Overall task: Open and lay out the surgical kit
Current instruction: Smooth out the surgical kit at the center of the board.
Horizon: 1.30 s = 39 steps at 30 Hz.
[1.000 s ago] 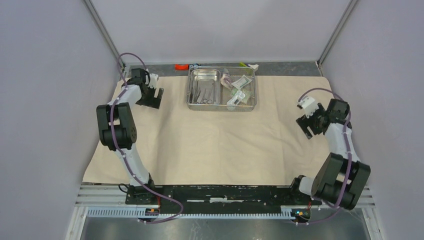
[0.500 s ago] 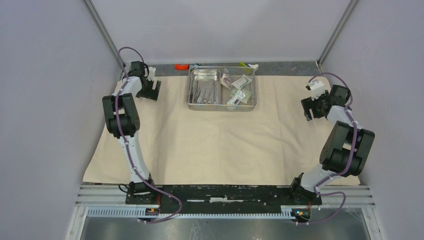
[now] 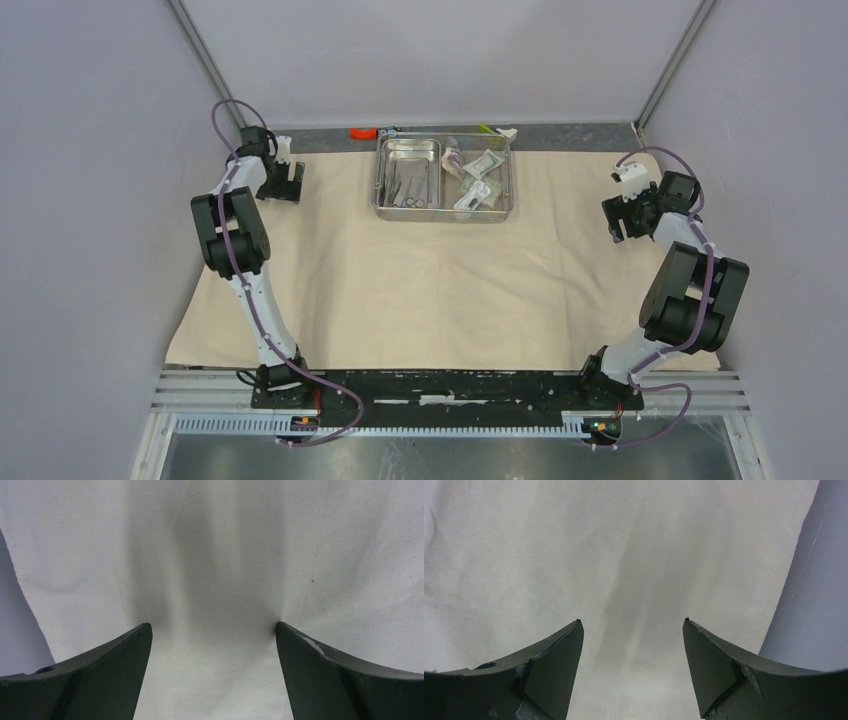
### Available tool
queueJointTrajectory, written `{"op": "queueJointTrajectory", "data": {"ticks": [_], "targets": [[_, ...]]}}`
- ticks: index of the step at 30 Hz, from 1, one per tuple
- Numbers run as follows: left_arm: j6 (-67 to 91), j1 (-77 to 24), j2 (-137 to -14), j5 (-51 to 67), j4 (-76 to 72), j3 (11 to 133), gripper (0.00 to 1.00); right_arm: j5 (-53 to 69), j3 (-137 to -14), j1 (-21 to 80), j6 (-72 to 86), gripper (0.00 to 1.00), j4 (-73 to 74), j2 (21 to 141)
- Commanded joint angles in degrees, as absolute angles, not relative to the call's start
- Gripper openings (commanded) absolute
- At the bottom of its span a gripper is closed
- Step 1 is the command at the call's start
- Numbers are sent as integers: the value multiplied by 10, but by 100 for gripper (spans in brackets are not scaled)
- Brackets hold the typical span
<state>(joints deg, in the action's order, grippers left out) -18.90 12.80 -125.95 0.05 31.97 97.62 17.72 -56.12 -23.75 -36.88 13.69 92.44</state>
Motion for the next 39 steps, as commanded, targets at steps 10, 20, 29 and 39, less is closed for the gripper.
{"op": "queueJointTrajectory", "data": {"ticks": [10,20,29,39], "targets": [[-220,158,-1224,-25,323,947,100,168,-552,-240,-378,80,134,905],[-170,162,-1067,101,290,843,100,138,-589,-224,-344,81,102,944],[-139,161,-1012,171,284,776,100,115,-756,-198,-288,80,96,1081],[-130,160,-974,205,277,734,100,71,-912,-179,-251,80,106,1228]]}}
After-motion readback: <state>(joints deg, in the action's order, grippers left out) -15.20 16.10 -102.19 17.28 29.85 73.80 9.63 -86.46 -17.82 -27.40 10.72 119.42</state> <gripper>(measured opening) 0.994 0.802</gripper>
